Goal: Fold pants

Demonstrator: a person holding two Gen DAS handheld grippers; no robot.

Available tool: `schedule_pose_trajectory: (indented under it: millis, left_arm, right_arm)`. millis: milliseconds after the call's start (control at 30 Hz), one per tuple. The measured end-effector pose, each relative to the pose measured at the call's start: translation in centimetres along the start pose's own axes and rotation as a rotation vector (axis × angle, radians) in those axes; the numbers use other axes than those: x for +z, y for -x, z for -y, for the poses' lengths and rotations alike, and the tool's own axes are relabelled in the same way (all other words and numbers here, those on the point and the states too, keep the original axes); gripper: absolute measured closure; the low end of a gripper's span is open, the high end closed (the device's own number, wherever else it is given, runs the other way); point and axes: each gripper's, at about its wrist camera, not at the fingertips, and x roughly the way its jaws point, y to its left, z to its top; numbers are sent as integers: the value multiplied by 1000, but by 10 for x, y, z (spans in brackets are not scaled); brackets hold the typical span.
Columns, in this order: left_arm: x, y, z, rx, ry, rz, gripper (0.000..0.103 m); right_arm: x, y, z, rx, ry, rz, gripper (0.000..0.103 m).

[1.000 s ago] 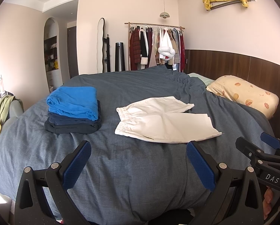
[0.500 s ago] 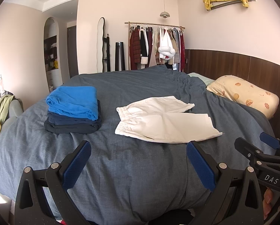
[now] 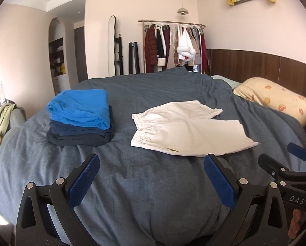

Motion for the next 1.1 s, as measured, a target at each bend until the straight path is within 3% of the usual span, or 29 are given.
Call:
schedule_pose_trajectory:
  millis: [167, 500, 700, 800, 1100]
  left_arm:
    - [1, -39, -2, 7, -70, 26, 0]
    - [18, -132, -14, -103, -174, -71, 0]
    - [39, -149, -15, -151, -207, -185, 1]
    - [55, -154, -14, -185, -272, -245, 1]
    - [68, -164, -18, -326, -502, -268, 4]
  right_arm:
    - [0, -36, -10, -20, 43, -10, 1]
    - [18, -119, -34, -72, 162, -74, 1]
    - [38, -150, -44, -49, 188, -225, 3]
    - [55, -154, -48, -45, 199, -295, 4]
    - [90, -152, -77, -121, 316, -419, 13]
